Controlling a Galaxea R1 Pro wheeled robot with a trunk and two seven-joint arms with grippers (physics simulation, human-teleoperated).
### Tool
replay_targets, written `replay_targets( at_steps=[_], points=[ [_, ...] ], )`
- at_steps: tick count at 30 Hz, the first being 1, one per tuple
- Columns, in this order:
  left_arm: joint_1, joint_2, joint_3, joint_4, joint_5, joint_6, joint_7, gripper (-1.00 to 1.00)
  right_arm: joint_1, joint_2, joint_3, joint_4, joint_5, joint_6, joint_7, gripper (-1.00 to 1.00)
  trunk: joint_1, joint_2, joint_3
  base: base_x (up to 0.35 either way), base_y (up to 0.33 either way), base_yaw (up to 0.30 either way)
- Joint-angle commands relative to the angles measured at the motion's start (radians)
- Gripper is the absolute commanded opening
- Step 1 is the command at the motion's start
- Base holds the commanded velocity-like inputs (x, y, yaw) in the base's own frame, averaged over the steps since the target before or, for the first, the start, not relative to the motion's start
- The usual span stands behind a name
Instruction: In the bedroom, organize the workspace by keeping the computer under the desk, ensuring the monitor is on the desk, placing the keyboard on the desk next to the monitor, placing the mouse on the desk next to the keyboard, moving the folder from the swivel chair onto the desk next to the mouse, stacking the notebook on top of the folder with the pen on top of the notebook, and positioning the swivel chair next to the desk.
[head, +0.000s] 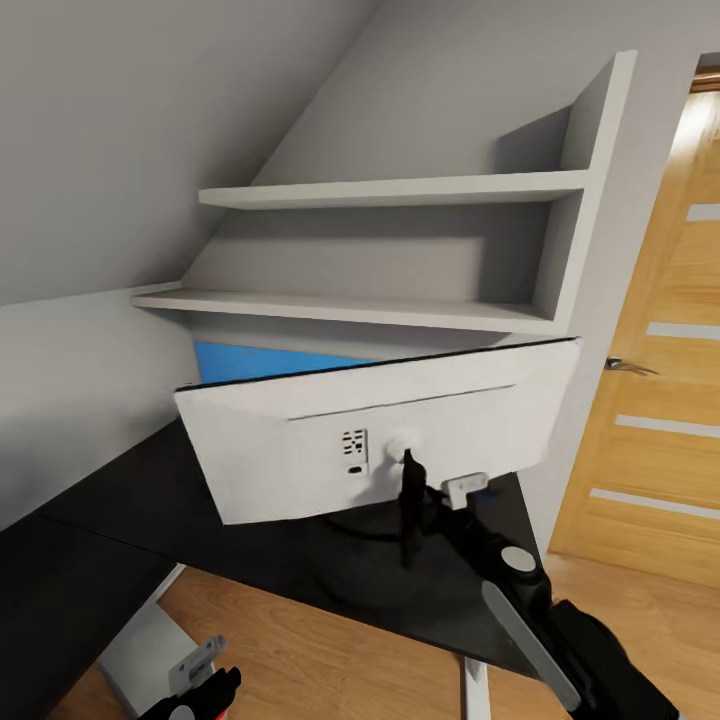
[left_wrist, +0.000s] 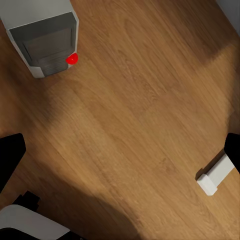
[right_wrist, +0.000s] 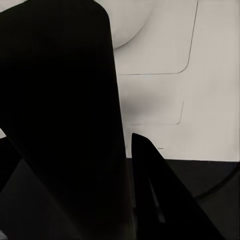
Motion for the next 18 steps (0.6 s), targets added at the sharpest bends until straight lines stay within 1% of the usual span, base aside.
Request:
replay_targets(
  at_steps=[1,2,3,4,8,18],
  points=[
    [-0.001,0.000,0.000,-0.002,0.009,0.003,0.007,1.00,0.001,-0.018,0.000,-0.034,-0.007,0.000,-0.012,-1.00,0.001,-0.002,-0.002,0.000,0.000,0.000],
    [-0.001,0.000,0.000,-0.002,0.009,0.003,0.007,1.00,0.003,-0.032,-0.001,-0.056,-0.007,0.020,-0.012,-1.00,0.001,-0.002,-0.002,0.000,0.000,0.000],
    [-0.001,0.000,0.000,-0.002,0.009,0.003,0.007,1.00,0.006,-0.051,-0.002,-0.087,-0.007,0.049,-0.011,-1.00,0.001,-0.002,-0.002,0.000,0.000,0.000],
    [-0.001,0.000,0.000,-0.002,0.009,0.003,0.007,1.00,0.008,-0.063,-0.001,-0.107,-0.007,0.068,-0.011,-1.00,0.001,-0.002,-0.002,0.000,0.000,0.000],
    [-0.001,0.000,0.000,-0.002,0.009,0.003,0.007,1.00,0.010,-0.071,0.000,-0.130,-0.005,0.091,-0.012,-1.00,0.001,-0.002,-0.002,0.000,0.000,0.000],
    [-0.001,0.000,0.000,-0.002,0.009,0.003,0.007,1.00,0.012,-0.076,-0.004,-0.140,-0.006,0.104,-0.019,-1.00,0.001,-0.002,-0.002,0.000,0.000,0.000]
  ],
)
